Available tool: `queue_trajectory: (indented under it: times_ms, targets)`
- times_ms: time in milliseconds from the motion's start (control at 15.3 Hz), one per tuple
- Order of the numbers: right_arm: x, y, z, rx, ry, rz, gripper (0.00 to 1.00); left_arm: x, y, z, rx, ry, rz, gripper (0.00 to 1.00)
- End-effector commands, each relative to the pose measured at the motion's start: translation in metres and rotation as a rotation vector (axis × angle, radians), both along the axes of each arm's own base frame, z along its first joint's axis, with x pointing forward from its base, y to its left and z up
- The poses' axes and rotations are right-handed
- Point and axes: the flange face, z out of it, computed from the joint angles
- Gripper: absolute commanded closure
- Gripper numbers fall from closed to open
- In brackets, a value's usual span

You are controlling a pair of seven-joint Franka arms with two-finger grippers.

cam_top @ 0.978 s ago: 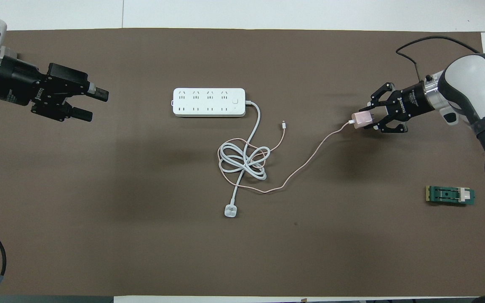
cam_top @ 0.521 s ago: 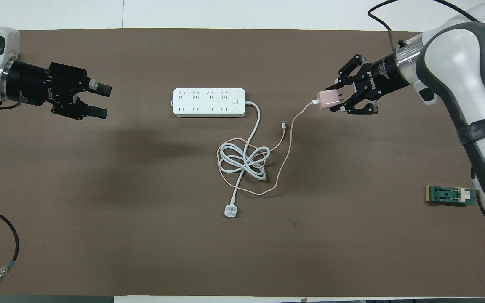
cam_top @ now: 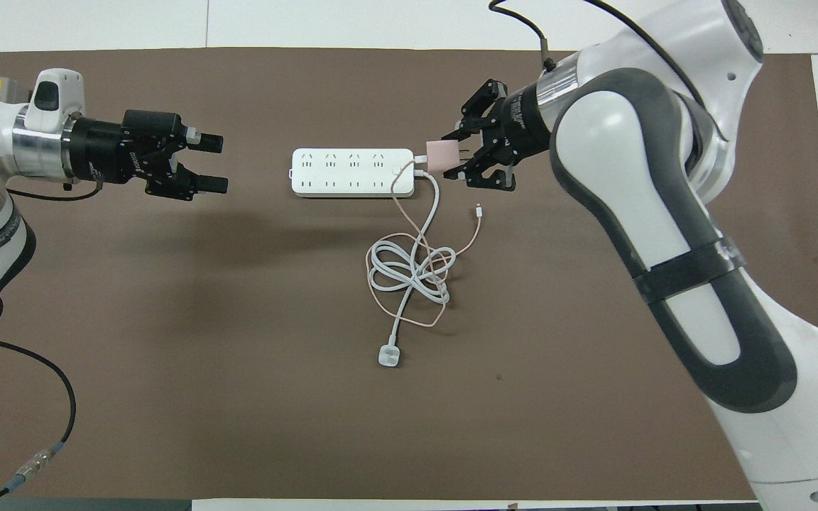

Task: Plug charger into power strip
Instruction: 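Carry the charger toward the left gripper while the left gripper reaches in, then close the left gripper on the charger held by the right gripper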

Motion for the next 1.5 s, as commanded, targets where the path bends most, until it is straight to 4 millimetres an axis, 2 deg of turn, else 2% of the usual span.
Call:
queue_trajectory:
  times_ms: [0,261,456,521,717,782,1108,1303,1434]
  targets:
    - [-0.002,0.038,0.009,0.023,-0.007,-0.039,1.00,-0.011,0.001,-0.014,-0.033,-0.009,0.046,0.00]
    - [-0.019,0.095,0.011,0.027,-0.049,-0.039,1.00,-0.045,-0.001,-0.032,-0.077,0.023,0.116,0.00]
    - [-0.031,0.130,0.006,0.041,-0.083,-0.034,1.00,-0.068,-0.006,-0.025,-0.072,0.030,0.129,0.00]
    - [-0.035,0.139,0.002,0.042,-0.077,-0.028,1.00,-0.075,-0.007,-0.029,-0.072,0.045,0.131,0.00]
    - [-0.046,0.160,-0.003,0.041,-0.080,-0.013,1.00,-0.076,-0.017,-0.038,-0.113,0.011,0.153,0.00]
    - [-0.048,0.166,-0.003,0.045,-0.086,-0.011,1.00,-0.074,-0.024,-0.041,-0.137,-0.050,0.156,0.00]
    - [-0.049,0.166,-0.003,0.048,-0.079,-0.006,1.00,-0.069,-0.045,-0.056,-0.208,-0.307,0.131,0.00]
    - [-0.049,0.166,-0.003,0.046,-0.078,-0.004,1.00,-0.073,-0.061,-0.059,-0.231,-0.408,0.085,0.00]
    - [-0.049,0.166,-0.003,0.046,-0.078,-0.004,1.00,-0.072,-0.060,-0.061,-0.251,-0.416,0.074,0.00]
